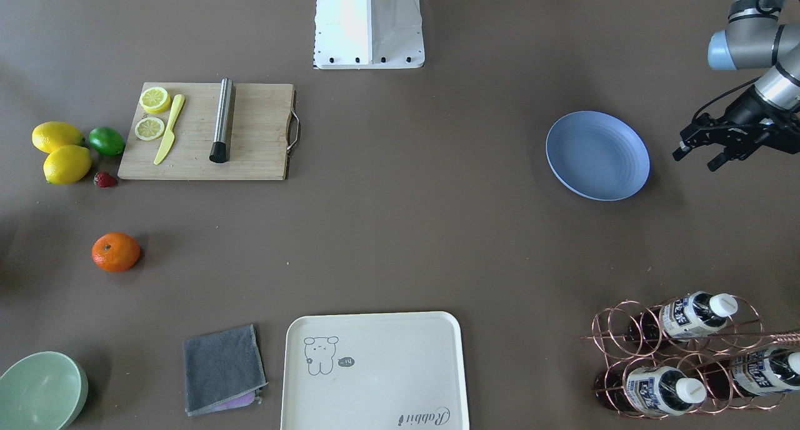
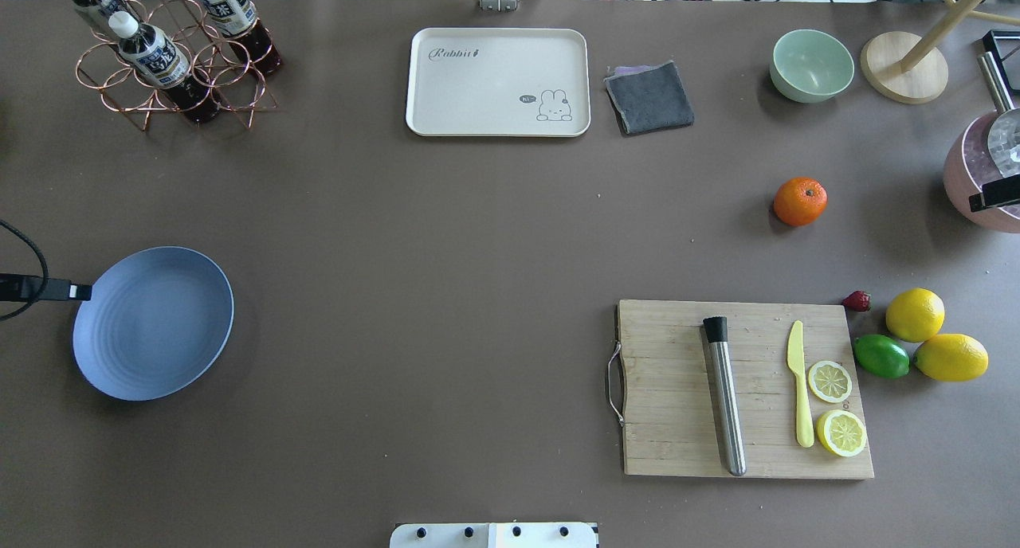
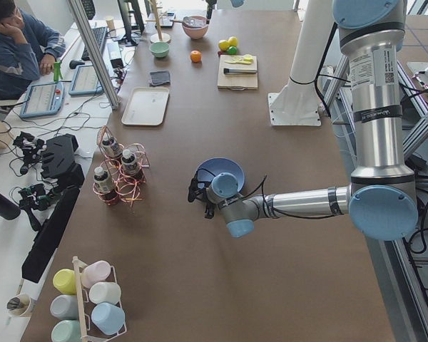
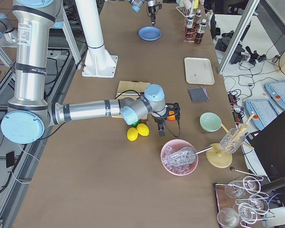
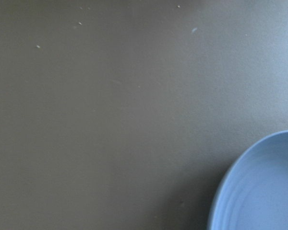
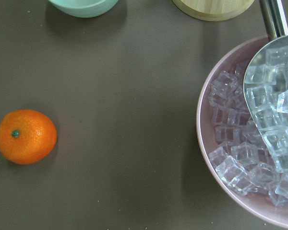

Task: Pick orange to plate
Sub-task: 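Push the blue plate with the left gripper toward the table center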

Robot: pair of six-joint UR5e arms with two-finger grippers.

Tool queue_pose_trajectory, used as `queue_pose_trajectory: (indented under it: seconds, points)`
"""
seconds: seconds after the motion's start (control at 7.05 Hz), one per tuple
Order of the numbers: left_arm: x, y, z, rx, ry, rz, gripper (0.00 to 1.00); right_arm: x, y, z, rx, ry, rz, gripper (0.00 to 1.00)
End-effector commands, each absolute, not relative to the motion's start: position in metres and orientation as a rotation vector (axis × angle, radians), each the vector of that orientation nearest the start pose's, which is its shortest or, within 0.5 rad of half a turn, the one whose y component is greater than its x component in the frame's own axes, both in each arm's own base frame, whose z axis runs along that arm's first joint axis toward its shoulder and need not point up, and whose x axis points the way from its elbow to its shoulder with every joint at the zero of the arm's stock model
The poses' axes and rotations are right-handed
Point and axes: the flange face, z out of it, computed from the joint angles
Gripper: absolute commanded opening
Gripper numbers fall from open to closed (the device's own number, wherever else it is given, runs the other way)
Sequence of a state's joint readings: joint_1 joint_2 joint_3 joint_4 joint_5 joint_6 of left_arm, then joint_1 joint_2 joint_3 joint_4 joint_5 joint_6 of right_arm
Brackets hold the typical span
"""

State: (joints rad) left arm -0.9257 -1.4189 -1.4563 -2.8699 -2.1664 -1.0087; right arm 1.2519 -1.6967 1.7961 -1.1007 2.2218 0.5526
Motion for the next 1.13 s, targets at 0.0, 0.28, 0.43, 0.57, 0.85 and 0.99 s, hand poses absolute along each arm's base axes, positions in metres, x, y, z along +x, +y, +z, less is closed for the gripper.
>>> queue_pose_trajectory:
  seconds: [0.0,0.28,0.43,0.57,0.85,0.99]
  points:
    - [0.217,-0.394,0.635,0.282,1.114,-0.018,0.9,-0.077,-0.463,0.558,0.23,-0.805,0.034,1.0]
    - [0.218,-0.393,0.634,0.287,1.115,-0.009,0.64,-0.077,-0.463,0.558,0.232,-0.805,0.033,1.0]
    - [0.218,-0.394,0.631,0.291,1.119,-0.005,0.51,-0.077,-0.464,0.557,0.233,-0.806,0.033,1.0]
    - [0.22,-0.395,0.631,0.292,1.12,-0.004,0.5,-0.077,-0.464,0.557,0.233,-0.806,0.033,1.0]
    - [0.225,-0.394,0.632,0.285,1.117,0.004,0.45,-0.077,-0.464,0.555,0.234,-0.808,0.033,1.0]
    - [0.232,-0.39,0.632,0.277,1.119,0.019,0.45,-0.077,-0.463,0.556,0.232,-0.809,0.033,1.0]
